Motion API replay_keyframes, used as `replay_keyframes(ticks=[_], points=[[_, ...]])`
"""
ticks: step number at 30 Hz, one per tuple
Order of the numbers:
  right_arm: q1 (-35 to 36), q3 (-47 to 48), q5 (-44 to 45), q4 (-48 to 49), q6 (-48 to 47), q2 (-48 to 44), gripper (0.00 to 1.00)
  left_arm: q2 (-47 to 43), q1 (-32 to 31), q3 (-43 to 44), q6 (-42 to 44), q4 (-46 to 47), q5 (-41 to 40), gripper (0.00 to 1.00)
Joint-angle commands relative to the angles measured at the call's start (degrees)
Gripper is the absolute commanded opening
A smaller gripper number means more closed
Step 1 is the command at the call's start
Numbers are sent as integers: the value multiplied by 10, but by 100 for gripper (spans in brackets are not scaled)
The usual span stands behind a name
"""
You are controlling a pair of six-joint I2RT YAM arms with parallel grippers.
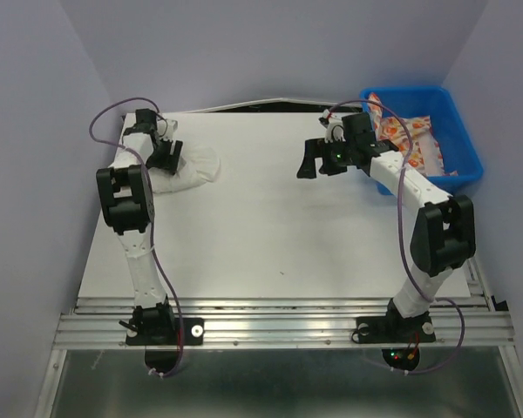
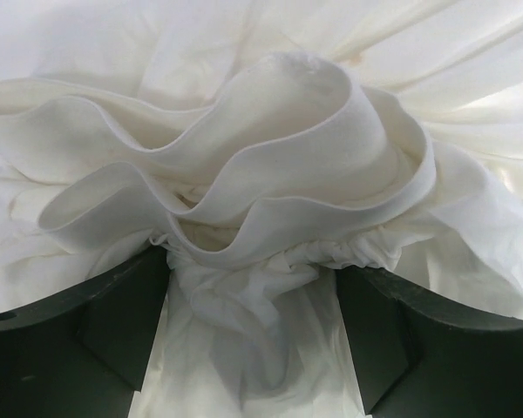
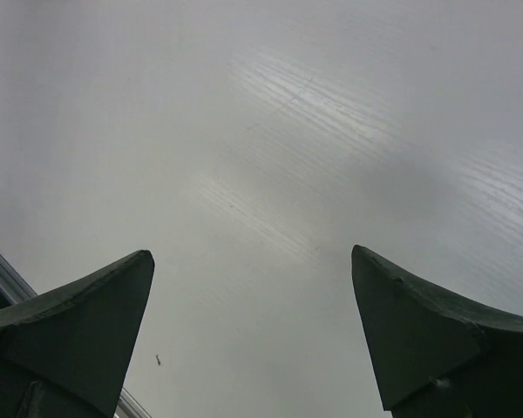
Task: Fold and stack the skirts
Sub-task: Neatly place the folded skirt to the corner
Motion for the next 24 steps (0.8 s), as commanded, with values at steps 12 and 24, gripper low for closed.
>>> replay_keyframes(ticks=[12,24], points=[[6,-13,20,-32,-32,-20,100,92,28,177,184,-60,45,89],[-84,106,43,-69,-76,-86,100,-140,22,183,108,43,31,98]])
